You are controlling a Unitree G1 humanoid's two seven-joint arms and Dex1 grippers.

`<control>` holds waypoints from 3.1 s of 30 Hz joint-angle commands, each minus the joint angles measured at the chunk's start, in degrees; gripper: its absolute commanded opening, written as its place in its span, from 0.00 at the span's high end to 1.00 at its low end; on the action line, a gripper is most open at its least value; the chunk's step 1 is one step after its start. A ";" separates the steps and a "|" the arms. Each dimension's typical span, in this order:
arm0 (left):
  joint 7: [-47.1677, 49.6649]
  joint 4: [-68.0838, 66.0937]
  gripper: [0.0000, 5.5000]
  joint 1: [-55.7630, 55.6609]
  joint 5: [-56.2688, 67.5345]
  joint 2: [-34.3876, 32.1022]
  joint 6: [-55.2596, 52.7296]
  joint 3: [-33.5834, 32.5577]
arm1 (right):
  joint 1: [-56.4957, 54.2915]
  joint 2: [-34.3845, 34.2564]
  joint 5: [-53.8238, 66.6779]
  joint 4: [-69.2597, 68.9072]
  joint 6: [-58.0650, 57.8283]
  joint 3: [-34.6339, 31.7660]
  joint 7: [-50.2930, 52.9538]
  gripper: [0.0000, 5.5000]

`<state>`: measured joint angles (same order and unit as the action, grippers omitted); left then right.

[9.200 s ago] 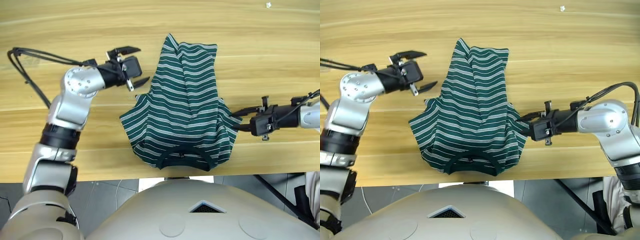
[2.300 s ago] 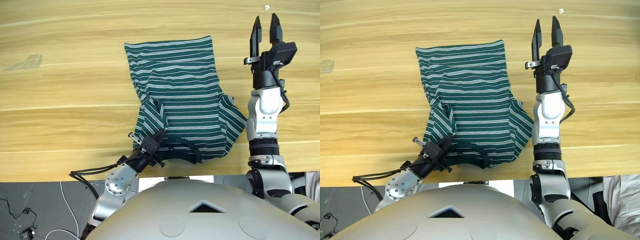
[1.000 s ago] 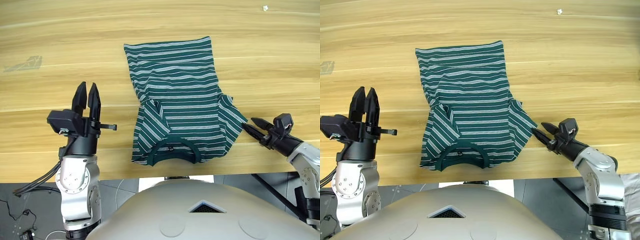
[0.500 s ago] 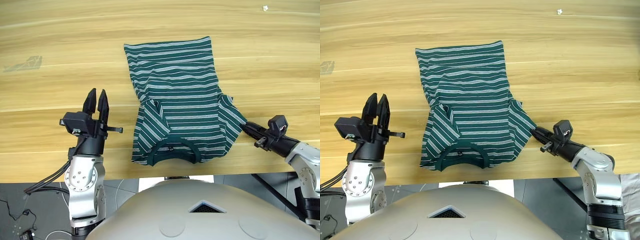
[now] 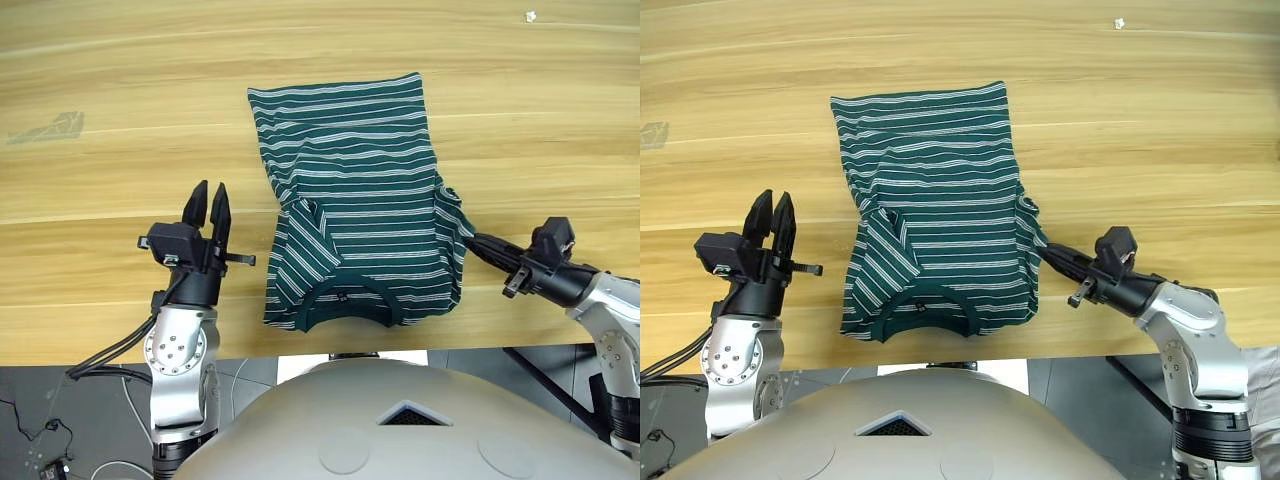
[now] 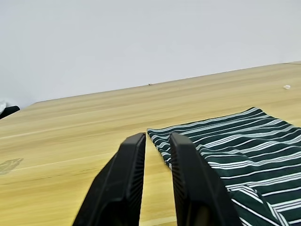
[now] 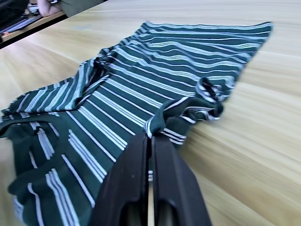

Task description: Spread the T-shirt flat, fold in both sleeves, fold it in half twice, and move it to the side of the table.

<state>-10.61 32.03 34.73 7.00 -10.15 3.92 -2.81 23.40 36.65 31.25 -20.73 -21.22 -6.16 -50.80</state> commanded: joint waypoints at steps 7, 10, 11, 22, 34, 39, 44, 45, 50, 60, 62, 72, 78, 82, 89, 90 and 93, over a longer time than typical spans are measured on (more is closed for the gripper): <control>-0.77 -2.08 0.82 -1.83 -1.67 -0.17 0.35 2.40 | -7.13 -5.98 -5.50 -1.82 0.89 14.47 1.90 0.99; -0.90 -2.81 0.82 -2.04 -2.14 -0.24 0.58 2.84 | -9.30 -7.07 -8.98 1.61 2.52 17.93 1.86 0.99; -0.94 -3.04 0.82 -2.21 -2.23 -0.32 0.58 2.85 | -9.53 -7.08 -10.58 2.87 3.30 18.78 2.07 0.99; -1.60 -3.90 0.82 -2.76 -2.97 -0.60 0.00 3.44 | -6.64 -7.03 -8.17 0.70 2.95 19.97 -0.81 0.88; -4.69 -3.44 0.79 -2.76 -12.52 -9.65 3.89 1.43 | -8.77 -7.67 -7.11 2.39 16.94 12.11 -2.36 0.43; -3.21 -8.99 0.65 3.88 -38.43 -28.99 17.65 -9.23 | -12.54 -2.34 -21.33 15.35 55.24 -1.68 -1.68 0.43; -2.43 -10.90 0.61 7.56 -51.32 -37.69 27.75 -7.29 | -11.92 4.12 -30.97 24.99 77.82 1.09 -4.22 0.43; -2.50 -10.98 0.61 7.93 -52.12 -38.40 28.94 -6.87 | -12.17 5.05 -32.77 27.06 80.97 1.65 -4.08 0.43; -4.41 -11.78 0.61 9.97 -54.86 -41.53 34.28 -4.07 | -14.58 9.88 -46.30 37.21 98.48 5.70 -1.37 0.43; -2.99 -15.16 0.61 3.84 -59.23 -41.71 38.39 2.03 | -16.66 8.77 -55.51 38.40 100.63 14.40 7.89 0.43; -2.89 -15.42 0.61 2.91 -59.61 -41.67 38.66 3.42 | -17.14 8.77 -56.25 38.45 100.29 15.72 9.52 0.43; -4.47 -14.25 0.60 3.05 -59.89 -43.36 38.51 7.15 | -17.48 11.00 -56.71 38.47 97.78 20.08 14.76 0.48; -5.82 -14.62 0.80 2.70 -59.31 -44.53 37.52 7.42 | -18.04 11.79 -56.74 38.44 96.28 21.59 16.50 0.69; -6.20 -14.46 0.93 2.46 -58.63 -45.04 37.22 6.82 | -18.17 12.06 -55.64 38.12 94.74 23.34 16.66 0.84; -8.78 -13.57 1.00 4.32 -50.06 -45.66 36.26 5.16 | -17.05 14.37 -46.32 36.31 87.83 28.68 13.70 0.99; -9.48 -13.36 1.00 4.60 -48.31 -45.82 35.99 4.67 | -16.75 15.06 -44.14 35.59 86.16 29.49 12.68 0.99; -11.55 -14.91 1.00 5.46 -41.40 -47.38 35.21 1.11 | -15.20 17.94 -31.40 31.68 74.83 31.89 5.75 0.99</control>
<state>-20.66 18.21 39.64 -37.96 -55.63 39.99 0.94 7.27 51.95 -7.46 13.72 60.29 24.63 -40.89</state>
